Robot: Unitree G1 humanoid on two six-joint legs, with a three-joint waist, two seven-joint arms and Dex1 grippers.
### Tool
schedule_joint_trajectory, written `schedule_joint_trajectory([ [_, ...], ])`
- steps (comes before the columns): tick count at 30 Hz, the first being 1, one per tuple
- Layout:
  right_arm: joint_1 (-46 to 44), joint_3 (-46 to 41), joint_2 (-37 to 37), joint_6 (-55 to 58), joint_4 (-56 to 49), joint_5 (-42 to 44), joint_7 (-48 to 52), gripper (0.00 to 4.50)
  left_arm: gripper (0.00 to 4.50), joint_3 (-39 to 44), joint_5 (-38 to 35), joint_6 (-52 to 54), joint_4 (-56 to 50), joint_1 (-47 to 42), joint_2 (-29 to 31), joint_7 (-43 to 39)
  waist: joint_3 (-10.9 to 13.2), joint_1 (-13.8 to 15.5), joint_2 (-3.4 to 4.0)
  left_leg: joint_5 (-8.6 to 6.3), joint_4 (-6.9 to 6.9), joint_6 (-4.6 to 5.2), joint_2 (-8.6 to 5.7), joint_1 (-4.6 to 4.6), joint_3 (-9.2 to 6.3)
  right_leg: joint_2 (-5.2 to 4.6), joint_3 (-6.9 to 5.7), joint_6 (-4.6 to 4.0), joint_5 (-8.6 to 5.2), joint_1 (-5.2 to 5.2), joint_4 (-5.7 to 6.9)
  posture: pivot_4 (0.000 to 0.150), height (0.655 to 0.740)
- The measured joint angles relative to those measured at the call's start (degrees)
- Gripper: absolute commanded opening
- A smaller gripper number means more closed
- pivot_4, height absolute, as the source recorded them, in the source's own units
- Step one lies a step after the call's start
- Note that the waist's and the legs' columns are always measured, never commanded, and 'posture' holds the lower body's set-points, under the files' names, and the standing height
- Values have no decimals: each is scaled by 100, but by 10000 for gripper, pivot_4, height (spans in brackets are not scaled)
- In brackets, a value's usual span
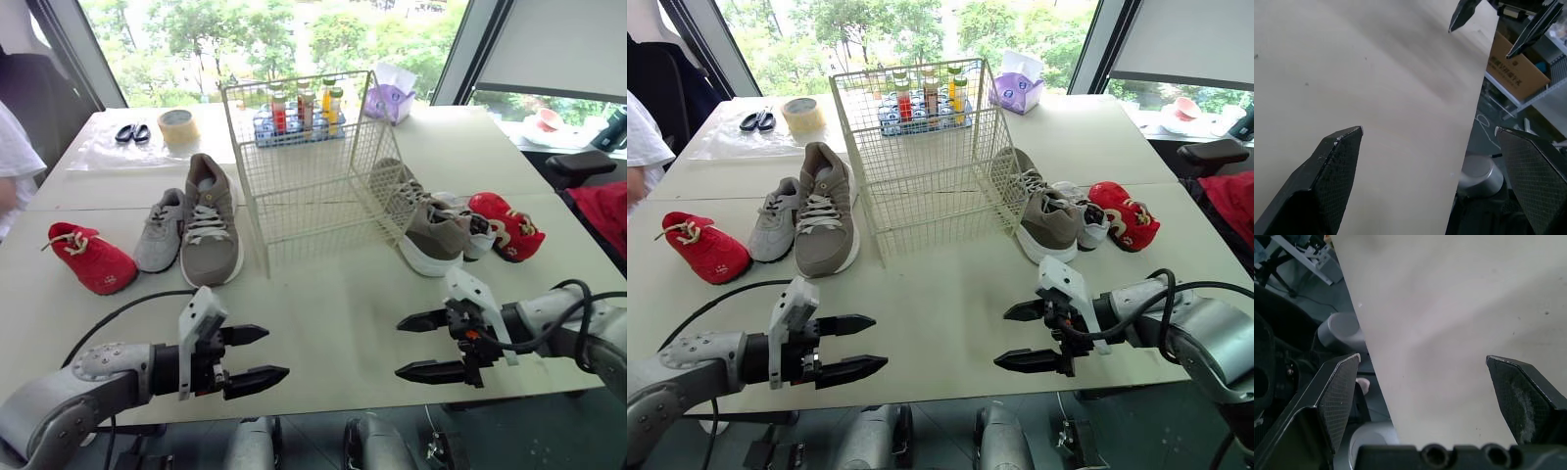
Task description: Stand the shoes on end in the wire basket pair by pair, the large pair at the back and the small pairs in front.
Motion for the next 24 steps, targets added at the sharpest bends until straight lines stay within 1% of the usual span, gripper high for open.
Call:
schedule_joint_trajectory([
  [1,-195,-124,-7,173,31,255,30,45000,44684,45,-48,17,18,-36,57,-31,0,-4,0,0,0,0,0,0,-1,0,0,0,0,-1,1,1500,6938],
  [2,-635,-387,-104,433,135,687,123,45000,44684,192,-243,80,93,-149,205,-142,5,-18,9,1,0,-1,2,0,-2,0,2,0,1,-6,5,1500,6938],
  [3,-872,-490,-214,506,203,808,177,45000,44684,303,-376,125,153,-236,263,-181,9,-13,19,1,0,-1,1,0,-1,0,4,0,1,-9,6,1500,6938],
  [5,-1796,-634,-659,611,595,920,415,45000,44684,668,-937,260,441,-764,503,-384,13,-2,27,2,2,-3,2,-2,0,2,2,-13,-6,-12,9,1500,6938],
  [7,-2840,-545,-840,448,1098,728,717,45000,44684,973,-1357,321,811,-1475,799,-635,13,1,26,2,-2,-4,1,-1,0,4,-5,-18,-10,-27,-3,1500,6938],
  [9,-3803,-25,-788,4,1662,201,1091,45000,44684,1066,-1519,367,1182,-2237,1062,-894,11,-25,25,1,-2,-4,-1,-6,12,3,2,-12,-7,-11,-8,1500,6938],
  [12,-4597,860,-427,-905,2462,-877,1512,45000,44684,1031,-1526,355,1384,-2831,1121,-1089,9,-86,23,1,-4,-3,-4,-5,23,2,8,7,3,-7,-14,1500,6938],
  [13,-4738,1173,-270,-1293,2774,-1296,1634,45000,44684,955,-1478,348,1399,-2940,1110,-1132,10,-124,23,20,-5,-35,-4,-10,23,2,8,8,4,-9,-12,1500,6938],
  [15,-4951,1726,96,-2071,3431,-2068,1875,45000,44684,826,-1390,342,1399,-3001,1086,-1167,10,-152,22,25,-4,-43,-4,-10,24,2,8,10,3,-15,1,1500,6938],
  [17,-5045,2073,398,-2682,3971,-2591,2108,45000,44684,792,-1340,340,1373,-3005,1061,-1169,11,-154,22,30,-7,-50,-4,-15,25,2,8,10,2,-27,13,1500,6938],
  [18,-5080,2172,520,-2892,4169,-2747,2211,45000,44684,805,-1356,340,1339,-2996,1054,-1154,12,-153,24,32,-10,-53,-3,-17,25,2,8,10,1,-31,14,1500,6938],
  [21,-5548,2612,1283,-3872,5270,-3482,2567,45000,44684,951,-1590,346,1032,-2875,934,-918,13,-205,25,35,-8,-58,-2,-12,27,3,12,10,2,-32,21,1500,6938],
  [24,-5891,2761,1789,-4533,6115,-3948,2725,45000,44684,1006,-1617,340,711,-2605,858,-747,14,-172,26,36,-8,-59,-2,-13,24,3,11,9,2,-30,22,1500,6938],
])
